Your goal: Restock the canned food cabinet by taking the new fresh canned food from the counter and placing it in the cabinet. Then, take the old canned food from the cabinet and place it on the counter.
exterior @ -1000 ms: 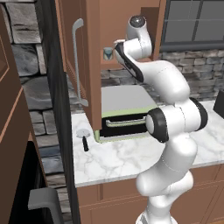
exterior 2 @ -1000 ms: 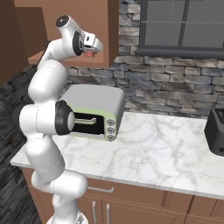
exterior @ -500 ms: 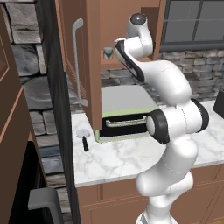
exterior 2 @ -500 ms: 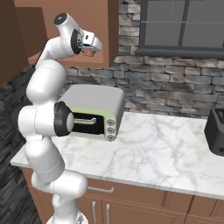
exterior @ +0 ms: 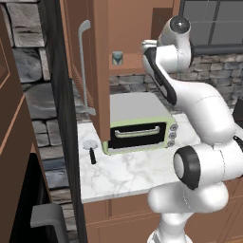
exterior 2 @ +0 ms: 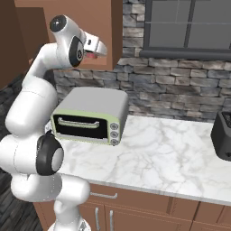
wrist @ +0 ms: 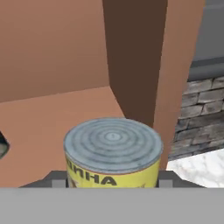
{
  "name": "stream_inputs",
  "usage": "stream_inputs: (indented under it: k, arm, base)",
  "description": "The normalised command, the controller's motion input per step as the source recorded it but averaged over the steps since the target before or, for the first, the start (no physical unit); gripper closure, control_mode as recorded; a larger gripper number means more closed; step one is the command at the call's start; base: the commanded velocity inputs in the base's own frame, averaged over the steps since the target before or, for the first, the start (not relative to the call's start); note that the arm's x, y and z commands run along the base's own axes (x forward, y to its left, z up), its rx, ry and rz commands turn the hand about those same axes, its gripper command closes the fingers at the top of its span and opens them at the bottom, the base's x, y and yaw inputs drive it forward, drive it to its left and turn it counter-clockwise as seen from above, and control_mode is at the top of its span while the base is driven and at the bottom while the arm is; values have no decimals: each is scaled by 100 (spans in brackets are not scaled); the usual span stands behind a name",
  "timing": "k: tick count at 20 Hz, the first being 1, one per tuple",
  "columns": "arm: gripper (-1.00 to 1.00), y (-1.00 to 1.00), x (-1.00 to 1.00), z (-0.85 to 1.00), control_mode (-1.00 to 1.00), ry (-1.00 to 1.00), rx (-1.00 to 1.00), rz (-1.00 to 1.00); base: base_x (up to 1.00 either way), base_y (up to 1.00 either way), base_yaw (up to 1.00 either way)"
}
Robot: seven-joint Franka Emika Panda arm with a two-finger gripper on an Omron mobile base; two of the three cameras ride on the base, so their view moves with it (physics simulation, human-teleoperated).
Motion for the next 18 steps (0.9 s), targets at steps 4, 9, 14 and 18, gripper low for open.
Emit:
stream_inputs:
  k: [4, 9, 14, 18]
  arm:
    - [100, -60, -100, 16, -100, -11, 3, 8]
    - [100, -88, -100, 15, -100, -1, 0, 16]
    - [100, -100, -92, -13, -100, 8, -3, 25]
    - [100, -91, -16, -88, -100, 30, -26, 26]
  base:
    - [0, 0, 0]
    - [0, 0, 0]
    - [0, 0, 0]
    - [0, 0, 0]
